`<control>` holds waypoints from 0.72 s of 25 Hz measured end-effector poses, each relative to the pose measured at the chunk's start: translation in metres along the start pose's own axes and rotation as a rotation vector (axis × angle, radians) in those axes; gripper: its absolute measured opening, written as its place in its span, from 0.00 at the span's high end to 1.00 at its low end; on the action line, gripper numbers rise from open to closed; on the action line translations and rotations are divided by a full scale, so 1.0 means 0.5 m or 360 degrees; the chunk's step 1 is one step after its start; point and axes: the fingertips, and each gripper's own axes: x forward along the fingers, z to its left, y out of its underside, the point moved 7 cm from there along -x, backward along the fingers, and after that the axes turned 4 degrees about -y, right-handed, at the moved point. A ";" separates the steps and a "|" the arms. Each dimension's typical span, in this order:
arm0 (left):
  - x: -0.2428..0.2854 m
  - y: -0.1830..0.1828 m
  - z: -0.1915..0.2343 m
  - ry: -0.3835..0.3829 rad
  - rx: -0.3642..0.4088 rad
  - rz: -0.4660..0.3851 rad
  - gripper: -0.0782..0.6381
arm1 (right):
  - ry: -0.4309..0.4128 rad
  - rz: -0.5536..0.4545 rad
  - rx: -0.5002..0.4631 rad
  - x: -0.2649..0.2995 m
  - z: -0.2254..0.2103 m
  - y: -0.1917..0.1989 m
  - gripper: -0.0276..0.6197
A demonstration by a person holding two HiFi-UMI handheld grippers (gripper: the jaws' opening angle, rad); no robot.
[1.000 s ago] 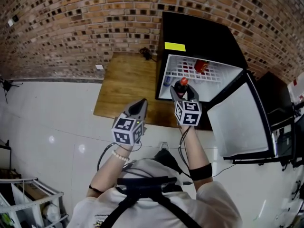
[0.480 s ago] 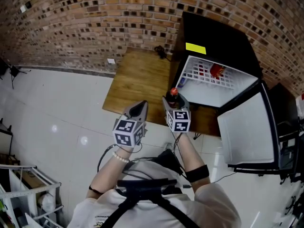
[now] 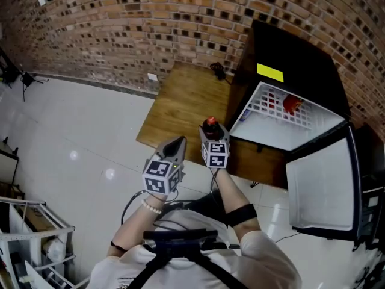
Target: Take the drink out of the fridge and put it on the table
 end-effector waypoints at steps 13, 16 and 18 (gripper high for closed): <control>0.102 0.056 0.054 -0.0069 -0.0048 0.0004 0.89 | -0.0033 0.0004 -0.0018 0.142 -0.010 0.065 0.45; 0.120 0.058 0.058 -0.0081 -0.0062 -0.0005 0.89 | -0.0047 0.0015 0.0008 0.161 -0.016 0.072 0.45; 0.125 0.060 0.061 -0.0091 -0.0072 -0.0004 0.89 | -0.0054 0.0037 0.0029 0.172 -0.015 0.078 0.45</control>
